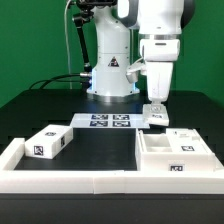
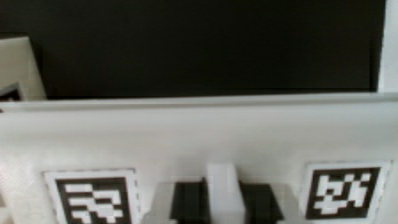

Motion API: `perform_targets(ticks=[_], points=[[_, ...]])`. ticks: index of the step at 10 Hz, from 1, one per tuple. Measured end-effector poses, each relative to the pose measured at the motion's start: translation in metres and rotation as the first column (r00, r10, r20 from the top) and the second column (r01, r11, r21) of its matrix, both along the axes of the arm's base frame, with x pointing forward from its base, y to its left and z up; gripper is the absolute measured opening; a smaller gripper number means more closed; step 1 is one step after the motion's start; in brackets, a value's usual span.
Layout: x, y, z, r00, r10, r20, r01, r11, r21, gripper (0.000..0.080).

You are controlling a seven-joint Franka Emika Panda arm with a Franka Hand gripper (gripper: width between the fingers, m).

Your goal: Assemble cabinet

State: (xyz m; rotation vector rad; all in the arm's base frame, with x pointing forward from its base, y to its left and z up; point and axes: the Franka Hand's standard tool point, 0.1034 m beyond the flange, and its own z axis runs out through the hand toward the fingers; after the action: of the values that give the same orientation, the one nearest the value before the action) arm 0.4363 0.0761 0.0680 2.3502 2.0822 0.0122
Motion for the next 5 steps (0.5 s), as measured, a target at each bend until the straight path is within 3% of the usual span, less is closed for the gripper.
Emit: perform_targets(ticks=[2,5], points=[[0.0098,-0.0093,-0.0034,1.0,-0.015,0.0,0.015,1.0,0.007,0.0069],[0.0134,-0.0089,-0.0051,1.0,-0.017,0.0,0.017,1.0,0.01,0.0069]])
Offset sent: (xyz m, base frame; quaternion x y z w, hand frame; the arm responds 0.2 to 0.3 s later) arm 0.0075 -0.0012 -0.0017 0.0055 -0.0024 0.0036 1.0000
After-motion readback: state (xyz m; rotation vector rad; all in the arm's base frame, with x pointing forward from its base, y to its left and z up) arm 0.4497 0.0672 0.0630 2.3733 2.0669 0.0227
